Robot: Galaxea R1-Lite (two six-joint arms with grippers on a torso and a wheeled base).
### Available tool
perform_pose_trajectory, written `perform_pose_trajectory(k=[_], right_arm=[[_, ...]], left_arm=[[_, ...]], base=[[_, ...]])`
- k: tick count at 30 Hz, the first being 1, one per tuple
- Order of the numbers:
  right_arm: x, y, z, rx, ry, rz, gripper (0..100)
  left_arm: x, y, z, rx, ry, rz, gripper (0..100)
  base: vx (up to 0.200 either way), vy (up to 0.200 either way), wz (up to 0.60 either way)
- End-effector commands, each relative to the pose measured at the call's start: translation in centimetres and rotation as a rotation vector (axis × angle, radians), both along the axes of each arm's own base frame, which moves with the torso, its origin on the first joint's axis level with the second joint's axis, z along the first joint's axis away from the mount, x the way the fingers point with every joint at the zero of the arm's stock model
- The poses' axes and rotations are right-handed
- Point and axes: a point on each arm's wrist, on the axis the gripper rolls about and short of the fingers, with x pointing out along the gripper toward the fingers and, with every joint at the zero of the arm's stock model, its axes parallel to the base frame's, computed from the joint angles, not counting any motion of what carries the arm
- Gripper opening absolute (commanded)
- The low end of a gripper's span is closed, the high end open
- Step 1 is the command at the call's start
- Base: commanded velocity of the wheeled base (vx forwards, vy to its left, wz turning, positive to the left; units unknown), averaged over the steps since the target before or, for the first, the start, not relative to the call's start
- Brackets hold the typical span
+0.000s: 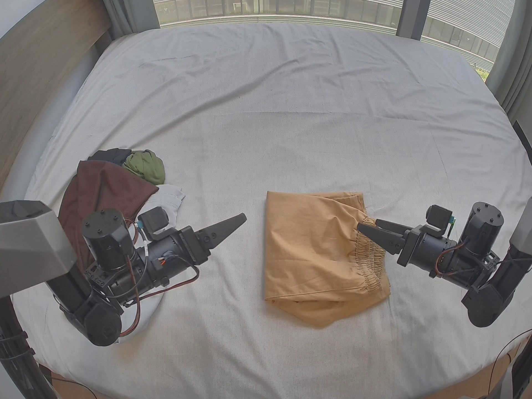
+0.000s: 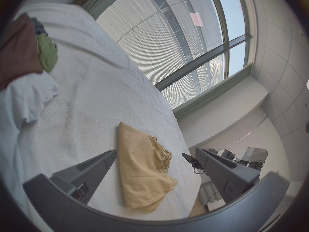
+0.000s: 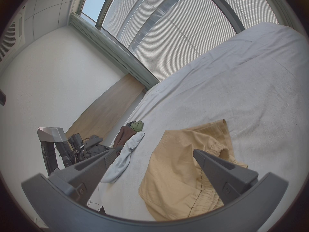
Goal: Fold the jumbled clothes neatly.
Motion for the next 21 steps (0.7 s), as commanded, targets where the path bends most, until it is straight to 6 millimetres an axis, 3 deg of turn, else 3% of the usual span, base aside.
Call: perform_pose_trajectory(k=[1,9,15,21], right_arm=[[-0.6,0.1,-1.1,-0.021,0.045,0.010,100],[-1.0,-1.0,-2.5,-0.112,0.043,-0.020,100],[-1.3,-2.6,-3.4,-0.145,0.082,-0.070,100],[-1.0,-3.5,-4.9,-0.197,0.109,-0.094,100]], left_arm=[[-0.7,1.7,0.5,0.066,-0.060,0.041,100],[-0.9,3.7,-1.7,0.262,-0.120,0.078,100],[-0.6,3.9,-3.5,0.334,-0.112,0.057,100],[-0.6,4.0,-3.7,0.343,-0.109,0.055,100]], base=[[0.000,0.000,0.00],[0.000,0.000,0.00],[0.000,0.000,0.00],[0.000,0.000,0.00]])
